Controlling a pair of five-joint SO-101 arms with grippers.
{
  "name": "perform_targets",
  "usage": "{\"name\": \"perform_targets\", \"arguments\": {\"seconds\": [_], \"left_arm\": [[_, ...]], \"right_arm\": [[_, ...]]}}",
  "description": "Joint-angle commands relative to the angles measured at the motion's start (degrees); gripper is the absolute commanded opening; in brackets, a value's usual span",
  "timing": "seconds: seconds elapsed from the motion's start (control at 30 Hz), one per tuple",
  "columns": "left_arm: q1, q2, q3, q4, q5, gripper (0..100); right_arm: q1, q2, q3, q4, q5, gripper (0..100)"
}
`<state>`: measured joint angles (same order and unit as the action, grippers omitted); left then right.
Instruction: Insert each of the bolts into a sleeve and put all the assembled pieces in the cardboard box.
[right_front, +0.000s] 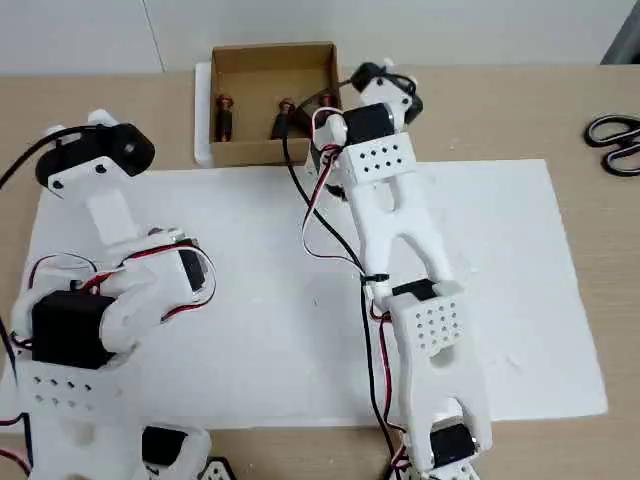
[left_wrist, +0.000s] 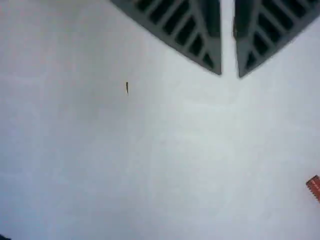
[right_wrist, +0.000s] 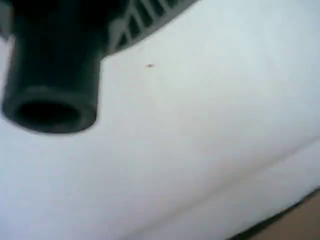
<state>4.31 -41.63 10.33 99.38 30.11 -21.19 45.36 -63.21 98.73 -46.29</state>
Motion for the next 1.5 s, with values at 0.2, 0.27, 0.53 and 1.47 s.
{"name": "perform_targets", "arguments": {"seconds": [0.2, 0.27, 0.53, 1.47], "left_arm": [[-0.09, -1.05, -8.13, 0.88, 0.26, 1], [-0.09, -1.05, -8.84, 0.88, 0.26, 1], [-0.09, -1.05, -8.84, 0.88, 0.35, 1], [-9.58, 27.87, -5.41, -10.20, 22.95, 1]], "right_arm": [[0.04, -21.85, 10.29, 1.36, 10.73, 0.2], [0.04, -29.67, 16.70, 1.27, 13.27, 0.2], [2.15, -51.65, 45.36, 0.84, 18.02, 0.2], [23.96, -62.64, 59.16, 0.84, 18.11, 0.3]]}}
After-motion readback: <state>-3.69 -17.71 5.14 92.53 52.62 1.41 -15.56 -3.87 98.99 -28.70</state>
